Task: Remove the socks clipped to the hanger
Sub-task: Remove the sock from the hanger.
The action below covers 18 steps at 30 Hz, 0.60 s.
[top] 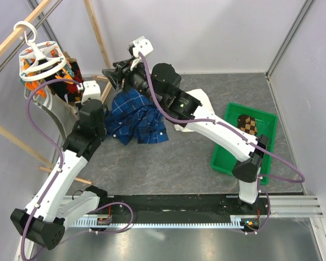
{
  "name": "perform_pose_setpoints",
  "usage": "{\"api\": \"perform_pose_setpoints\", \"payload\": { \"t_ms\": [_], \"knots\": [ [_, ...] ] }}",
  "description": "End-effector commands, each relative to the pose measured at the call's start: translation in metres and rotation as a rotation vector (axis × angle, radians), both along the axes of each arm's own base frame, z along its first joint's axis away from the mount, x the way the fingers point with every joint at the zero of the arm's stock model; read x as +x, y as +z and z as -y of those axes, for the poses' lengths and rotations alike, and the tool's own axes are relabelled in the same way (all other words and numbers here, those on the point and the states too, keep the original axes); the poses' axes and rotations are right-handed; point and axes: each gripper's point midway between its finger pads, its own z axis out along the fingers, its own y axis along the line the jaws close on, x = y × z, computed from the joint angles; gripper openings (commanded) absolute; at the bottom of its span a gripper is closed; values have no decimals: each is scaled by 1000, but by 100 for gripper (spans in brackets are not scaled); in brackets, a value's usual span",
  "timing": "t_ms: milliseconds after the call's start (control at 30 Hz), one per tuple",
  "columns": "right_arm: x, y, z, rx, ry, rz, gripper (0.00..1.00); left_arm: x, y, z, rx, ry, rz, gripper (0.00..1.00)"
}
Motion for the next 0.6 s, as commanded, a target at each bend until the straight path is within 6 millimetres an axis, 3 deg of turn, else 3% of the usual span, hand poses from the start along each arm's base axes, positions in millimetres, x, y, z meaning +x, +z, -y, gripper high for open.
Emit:
{"api": "perform_pose_setpoints", "payload": {
  "t_ms": [0, 33, 100, 167, 267, 300, 467, 533, 567],
  "knots": [
    [-14, 29, -20, 83, 106, 35, 54, -15, 20, 1, -49, -48, 53, 2],
    [-16, 22, -31, 74, 115, 30, 54, -18, 19, 2, -61, -62, 48, 2],
    [-24, 33, -37, 91, 106, 59, 54, -26, 24, 7, -98, -114, 75, 2],
    [-23, 25, -51, 85, 95, 62, 54, -33, 24, 11, -146, -144, 98, 2],
    [-27, 35, -62, 129, 92, 84, 54, -38, 15, 21, -200, -197, 87, 2],
    [-27, 27, -71, 130, 87, 75, 54, -40, 11, 23, -207, -210, 86, 2],
    [-27, 21, -79, 154, 54, 72, 53, -46, 13, 23, -221, -228, 104, 2],
    [-30, 26, -72, 156, 49, 69, 53, -49, 22, 26, -242, -250, 123, 2],
    [-29, 15, -73, 132, 46, 56, 53, -51, 23, 27, -249, -255, 122, 2]
  ]
}}
